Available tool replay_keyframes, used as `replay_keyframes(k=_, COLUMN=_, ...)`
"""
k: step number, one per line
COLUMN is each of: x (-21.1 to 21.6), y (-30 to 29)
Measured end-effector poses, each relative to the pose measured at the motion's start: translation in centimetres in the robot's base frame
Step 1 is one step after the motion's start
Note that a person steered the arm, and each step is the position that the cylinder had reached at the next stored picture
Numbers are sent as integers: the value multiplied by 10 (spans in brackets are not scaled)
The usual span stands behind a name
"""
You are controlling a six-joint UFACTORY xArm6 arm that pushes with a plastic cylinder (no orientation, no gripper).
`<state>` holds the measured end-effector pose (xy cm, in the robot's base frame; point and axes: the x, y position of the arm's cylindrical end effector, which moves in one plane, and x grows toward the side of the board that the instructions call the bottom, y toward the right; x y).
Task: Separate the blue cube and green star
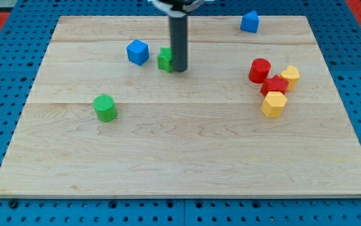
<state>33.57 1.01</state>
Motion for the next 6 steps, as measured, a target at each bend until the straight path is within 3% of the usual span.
replay_keyframes(k=2, x=-43, y=-104)
replay_keyframes(k=4, x=-69, y=-127)
replay_keyframes(k=6, x=12, y=-191)
